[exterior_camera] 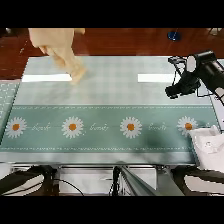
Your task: Fold the shirts.
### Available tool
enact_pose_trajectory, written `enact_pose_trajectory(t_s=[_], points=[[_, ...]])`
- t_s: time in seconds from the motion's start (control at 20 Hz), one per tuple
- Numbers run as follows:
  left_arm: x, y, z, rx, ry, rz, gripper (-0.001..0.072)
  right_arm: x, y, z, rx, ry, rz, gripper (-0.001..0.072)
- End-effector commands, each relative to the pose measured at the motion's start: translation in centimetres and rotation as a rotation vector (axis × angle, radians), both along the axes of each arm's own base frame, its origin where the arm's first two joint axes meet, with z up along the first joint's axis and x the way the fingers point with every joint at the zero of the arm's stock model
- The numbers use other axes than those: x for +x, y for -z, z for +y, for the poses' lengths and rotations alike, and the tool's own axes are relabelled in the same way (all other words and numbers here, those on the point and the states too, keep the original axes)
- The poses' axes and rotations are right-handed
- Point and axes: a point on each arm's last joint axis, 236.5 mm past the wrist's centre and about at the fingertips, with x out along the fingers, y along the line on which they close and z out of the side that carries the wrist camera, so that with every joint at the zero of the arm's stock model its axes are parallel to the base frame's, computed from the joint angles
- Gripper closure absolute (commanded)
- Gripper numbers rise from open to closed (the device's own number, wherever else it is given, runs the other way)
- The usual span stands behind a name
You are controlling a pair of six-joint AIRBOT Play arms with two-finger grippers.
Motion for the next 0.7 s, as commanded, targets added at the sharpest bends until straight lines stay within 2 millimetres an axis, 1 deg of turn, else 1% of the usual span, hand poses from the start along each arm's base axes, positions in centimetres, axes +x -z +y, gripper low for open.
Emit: enact_pose_trajectory(t_s=[0.0, 0.05, 0.1, 0.15, 0.2, 0.3, 0.4, 0.55, 0.65], points=[[-9.3, -9.9, -1.6, -0.031, 0.068, -0.218, 0.0674, -2.2, -0.2, -1.3, -0.057, 0.017, 0.090, 0.0234], [-11.5, -11.3, -2.0, -0.038, 0.091, -0.252, 0.0674, -2.5, -0.3, -1.5, -0.062, 0.021, 0.105, 0.0234], [-13.2, -12.0, -2.6, -0.039, 0.116, -0.264, 0.0674, -2.8, -0.4, -1.7, -0.072, 0.024, 0.115, 0.0234], [-14.6, -11.9, -3.2, -0.034, 0.147, -0.252, 0.0673, -3.0, -0.5, -1.9, -0.082, 0.025, 0.122, 0.0234], [-15.4, -11.0, -4.0, -0.020, 0.178, -0.213, 0.0674, -3.1, -0.6, -2.1, -0.087, 0.027, 0.126, 0.0234], [-15.9, -7.4, -5.9, -0.003, 0.242, -0.070, 0.0673, -3.2, -0.8, -2.7, -0.090, 0.042, 0.125, 0.0234], [-15.4, -3.7, -8.7, 0.015, 0.319, 0.047, 0.0673, -3.6, -1.2, -3.9, -0.083, 0.085, 0.125, 0.0237], [-14.1, 2.7, -14.7, 0.016, 0.446, 0.201, 0.0673, -4.0, -2.5, -5.5, -0.021, 0.169, 0.078, 0.0237], [-13.1, 8.1, -20.0, 0.024, 0.528, 0.300, 0.0673, -3.9, -3.7, -6.1, 0.047, 0.226, 0.016, 0.0238]])
